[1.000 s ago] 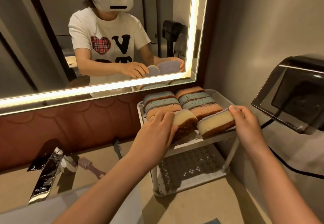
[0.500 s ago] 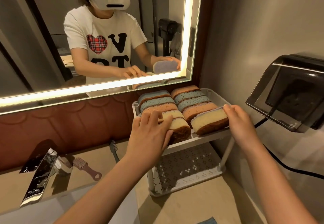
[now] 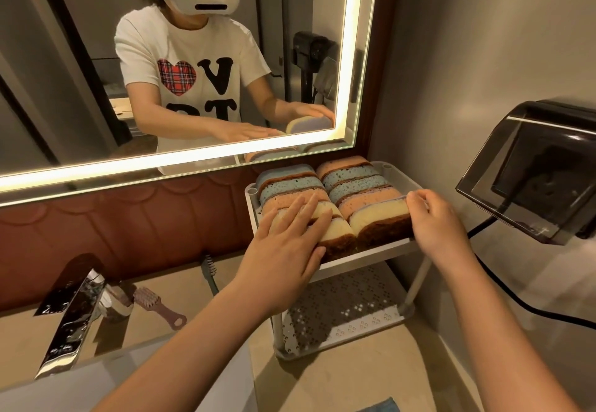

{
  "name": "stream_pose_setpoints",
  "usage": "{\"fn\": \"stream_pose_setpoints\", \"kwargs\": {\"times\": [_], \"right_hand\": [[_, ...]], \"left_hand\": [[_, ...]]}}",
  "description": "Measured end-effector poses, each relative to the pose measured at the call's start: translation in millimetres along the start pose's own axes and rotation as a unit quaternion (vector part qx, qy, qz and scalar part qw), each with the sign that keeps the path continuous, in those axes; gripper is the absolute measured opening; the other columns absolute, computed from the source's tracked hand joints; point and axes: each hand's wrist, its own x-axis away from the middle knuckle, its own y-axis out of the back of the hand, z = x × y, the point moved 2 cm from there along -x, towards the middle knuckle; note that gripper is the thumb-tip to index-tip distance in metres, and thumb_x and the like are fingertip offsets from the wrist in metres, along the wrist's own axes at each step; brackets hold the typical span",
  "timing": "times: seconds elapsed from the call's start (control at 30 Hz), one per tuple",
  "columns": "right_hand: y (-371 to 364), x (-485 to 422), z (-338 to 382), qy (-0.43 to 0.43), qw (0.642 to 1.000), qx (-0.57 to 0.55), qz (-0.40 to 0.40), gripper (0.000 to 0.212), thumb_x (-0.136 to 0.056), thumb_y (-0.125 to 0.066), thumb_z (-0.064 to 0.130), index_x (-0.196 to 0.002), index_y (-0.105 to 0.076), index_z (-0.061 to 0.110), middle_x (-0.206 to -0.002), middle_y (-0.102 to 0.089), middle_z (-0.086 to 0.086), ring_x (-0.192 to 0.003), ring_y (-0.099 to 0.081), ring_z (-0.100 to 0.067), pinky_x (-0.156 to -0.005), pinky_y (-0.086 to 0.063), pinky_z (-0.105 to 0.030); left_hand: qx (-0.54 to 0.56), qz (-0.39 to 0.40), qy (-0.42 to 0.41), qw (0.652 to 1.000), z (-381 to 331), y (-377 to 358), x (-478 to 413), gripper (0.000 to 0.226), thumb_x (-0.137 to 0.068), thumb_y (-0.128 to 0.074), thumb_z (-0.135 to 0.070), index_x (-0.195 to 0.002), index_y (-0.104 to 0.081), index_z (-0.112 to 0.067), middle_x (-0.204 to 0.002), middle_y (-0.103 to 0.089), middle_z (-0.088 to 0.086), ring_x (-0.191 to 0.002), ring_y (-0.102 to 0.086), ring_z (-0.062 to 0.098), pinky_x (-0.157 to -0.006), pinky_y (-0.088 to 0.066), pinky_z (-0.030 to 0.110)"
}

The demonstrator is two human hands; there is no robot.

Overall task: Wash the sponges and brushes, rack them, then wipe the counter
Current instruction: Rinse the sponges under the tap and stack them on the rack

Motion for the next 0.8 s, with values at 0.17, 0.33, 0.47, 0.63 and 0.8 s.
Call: {"fn": "stream_pose_setpoints", "kwargs": {"times": [0.17,0.33,0.47,0.63,0.8], "right_hand": [[-1,-3,-2,0.012,0.999,0.034,0.024,0.036,-0.099,-0.028,0.037,-0.106,-0.055,0.013,-0.097,-0.056,-0.008,-0.096,-0.053,-0.025,-0.077,-0.043,-0.035],[-8,-8,-5,0.015,0.995,0.097,0.015,0.044,-0.098,-0.027,0.041,-0.11,-0.055,0.009,-0.097,-0.055,-0.009,-0.096,-0.052,-0.027,-0.077,-0.038,-0.034],[-9,-13,-7,0.012,0.991,0.133,0.013,0.045,-0.098,-0.028,0.04,-0.103,-0.056,0.006,-0.093,-0.056,-0.011,-0.094,-0.054,-0.029,-0.078,-0.04,-0.035],[-13,-15,-10,-0.009,0.977,0.209,0.044,0.056,-0.098,-0.016,0.045,-0.119,-0.052,0.007,-0.116,-0.059,-0.018,-0.114,-0.049,-0.038,-0.101,-0.035,-0.046],[-15,-11,-8,-0.022,0.957,0.268,0.104,0.061,-0.098,-0.006,0.047,-0.144,-0.027,0.012,-0.135,-0.051,-0.017,-0.13,-0.039,-0.034,-0.113,-0.014,-0.044]], "left_hand": [[0.031,0.005,0.02,0.999,1,0,-1,0.066,-0.084,0.002,-0.05,-0.147,-0.01,-0.035,-0.156,-0.016,-0.004,-0.145,-0.009,0.017,-0.115,-0.012,0.038],[0.035,0.011,0.028,0.999,-1,5,-4,0.049,-0.097,-0.023,-0.043,-0.145,-0.016,-0.037,-0.146,-0.023,-0.004,-0.135,-0.018,0.019,-0.109,-0.018,0.037],[0.033,0.016,0.031,0.999,1,3,-1,0.05,-0.098,-0.025,-0.044,-0.145,-0.012,-0.04,-0.146,-0.02,-0.004,-0.135,-0.017,0.018,-0.109,-0.017,0.035],[0.046,0.017,0.046,0.998,-2,2,-3,0.049,-0.097,-0.027,-0.043,-0.145,-0.015,-0.04,-0.148,-0.019,-0.003,-0.138,-0.014,0.02,-0.112,-0.016,0.039],[0.07,0.029,0.058,0.995,-5,0,1,0.05,-0.099,-0.025,-0.042,-0.147,-0.01,-0.04,-0.158,-0.002,-0.004,-0.145,0.004,0.018,-0.116,-0.003,0.038]]}}
